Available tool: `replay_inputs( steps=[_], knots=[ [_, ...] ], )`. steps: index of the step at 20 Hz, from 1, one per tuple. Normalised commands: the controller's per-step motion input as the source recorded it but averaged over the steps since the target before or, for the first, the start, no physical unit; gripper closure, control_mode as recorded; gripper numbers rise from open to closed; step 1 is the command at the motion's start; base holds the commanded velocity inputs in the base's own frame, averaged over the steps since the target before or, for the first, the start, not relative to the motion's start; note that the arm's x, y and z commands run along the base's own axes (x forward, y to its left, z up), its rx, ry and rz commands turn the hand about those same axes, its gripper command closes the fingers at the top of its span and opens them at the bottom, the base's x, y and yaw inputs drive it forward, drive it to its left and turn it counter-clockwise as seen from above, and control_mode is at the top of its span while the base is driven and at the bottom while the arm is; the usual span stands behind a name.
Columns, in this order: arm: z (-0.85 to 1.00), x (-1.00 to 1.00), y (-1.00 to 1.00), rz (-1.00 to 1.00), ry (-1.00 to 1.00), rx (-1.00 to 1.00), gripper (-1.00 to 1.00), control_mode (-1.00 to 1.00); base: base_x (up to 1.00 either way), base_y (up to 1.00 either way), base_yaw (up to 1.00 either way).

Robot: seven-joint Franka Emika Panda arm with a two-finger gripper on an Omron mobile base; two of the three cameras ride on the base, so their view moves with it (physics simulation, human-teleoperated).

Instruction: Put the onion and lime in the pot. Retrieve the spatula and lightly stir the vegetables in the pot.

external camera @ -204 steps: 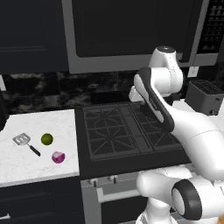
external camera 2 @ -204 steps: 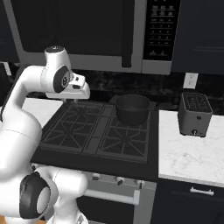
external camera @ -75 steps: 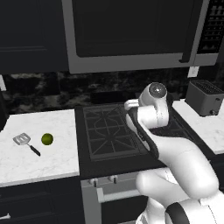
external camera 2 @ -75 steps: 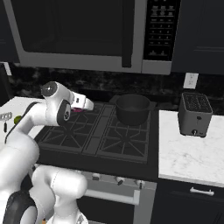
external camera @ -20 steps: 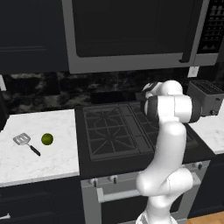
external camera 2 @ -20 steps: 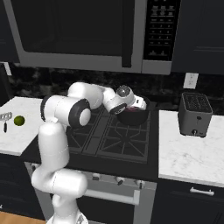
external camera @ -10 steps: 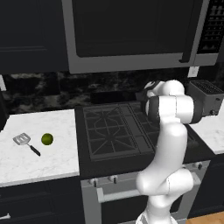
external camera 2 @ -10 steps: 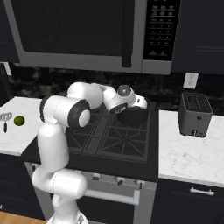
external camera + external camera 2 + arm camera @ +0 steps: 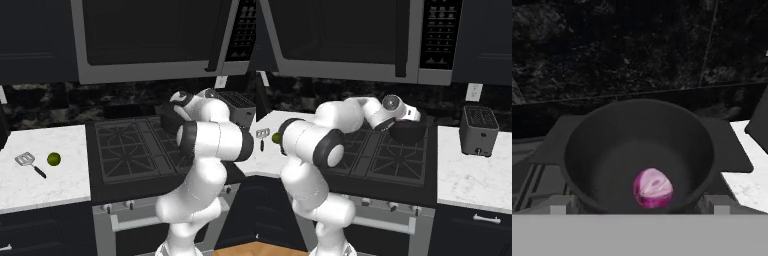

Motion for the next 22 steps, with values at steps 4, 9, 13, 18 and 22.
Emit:
replay_inputs(
  steps=[4, 9, 13, 18, 22],
  knots=[
    [0.30, -0.85, 0.95, 0.01, 0.01, -0.02, -1.00, -1.00, 0.00, 0.00, 0.00],
    [0.46, -0.70, 1.00, 0.05, 0.10, 0.00, -1.00, -1.00, 0.00, 0.00, 0.00],
    [0.63, -0.50, 1.00, 0.08, 0.17, 0.00, -1.00, -1.00, 0.00, 0.00, 0.00],
    [0.29, -0.34, 1.00, 0.13, 0.19, 0.00, -1.00, -1.00, 0.00, 0.00, 0.00],
    [-0.34, -0.41, 1.00, 0.17, 0.02, -0.03, -1.00, -1.00, 0.00, 0.00, 0.00]
  ],
)
